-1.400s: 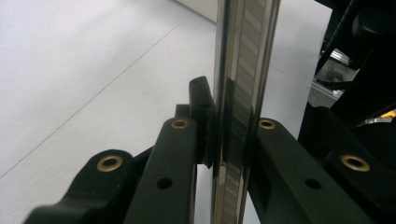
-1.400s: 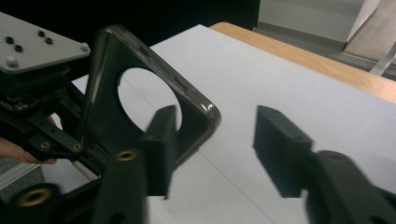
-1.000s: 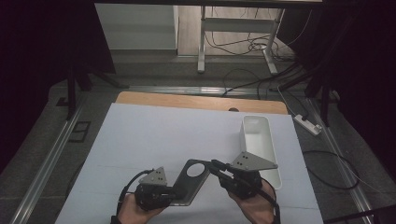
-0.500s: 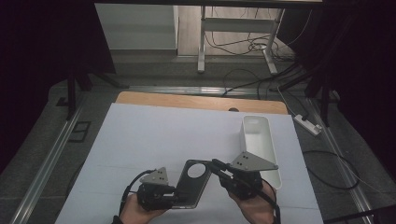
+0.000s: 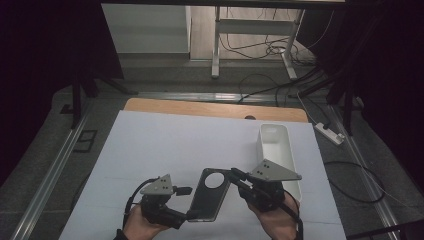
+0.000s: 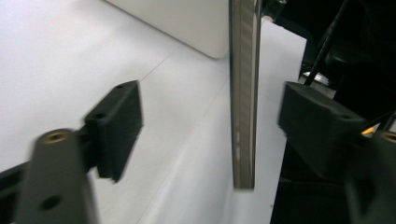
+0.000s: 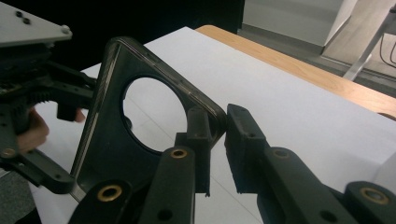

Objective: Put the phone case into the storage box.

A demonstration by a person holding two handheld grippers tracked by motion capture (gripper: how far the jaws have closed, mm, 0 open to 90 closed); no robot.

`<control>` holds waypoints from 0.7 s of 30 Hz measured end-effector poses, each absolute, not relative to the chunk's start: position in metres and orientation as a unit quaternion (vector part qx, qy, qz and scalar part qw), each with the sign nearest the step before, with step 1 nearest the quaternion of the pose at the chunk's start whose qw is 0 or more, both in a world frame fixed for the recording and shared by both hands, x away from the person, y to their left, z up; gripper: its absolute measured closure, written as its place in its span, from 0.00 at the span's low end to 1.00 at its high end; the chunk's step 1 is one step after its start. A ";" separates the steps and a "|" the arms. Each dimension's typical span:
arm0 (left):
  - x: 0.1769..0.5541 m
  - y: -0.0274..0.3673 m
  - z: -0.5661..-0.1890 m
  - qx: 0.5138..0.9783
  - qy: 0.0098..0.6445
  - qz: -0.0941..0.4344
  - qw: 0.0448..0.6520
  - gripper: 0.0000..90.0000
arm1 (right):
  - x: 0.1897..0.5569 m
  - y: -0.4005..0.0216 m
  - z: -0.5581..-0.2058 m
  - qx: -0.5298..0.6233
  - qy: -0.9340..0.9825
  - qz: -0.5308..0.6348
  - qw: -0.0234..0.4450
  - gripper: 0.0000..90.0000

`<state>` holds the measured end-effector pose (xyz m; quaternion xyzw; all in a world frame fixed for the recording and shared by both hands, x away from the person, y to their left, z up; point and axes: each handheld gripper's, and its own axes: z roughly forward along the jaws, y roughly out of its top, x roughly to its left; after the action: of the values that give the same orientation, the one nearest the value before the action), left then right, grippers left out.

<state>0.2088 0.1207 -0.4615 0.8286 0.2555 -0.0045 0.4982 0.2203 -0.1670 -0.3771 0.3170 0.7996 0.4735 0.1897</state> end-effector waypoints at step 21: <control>0.190 0.169 -0.473 0.831 0.314 0.083 0.452 0.00 | 0.235 -0.181 -0.363 0.330 0.795 0.467 0.201 0.88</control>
<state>0.1897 0.1691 -0.4728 0.8307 0.3138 0.0827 0.4523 0.2355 -0.1807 -0.3628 0.3301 0.7951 0.4674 0.2009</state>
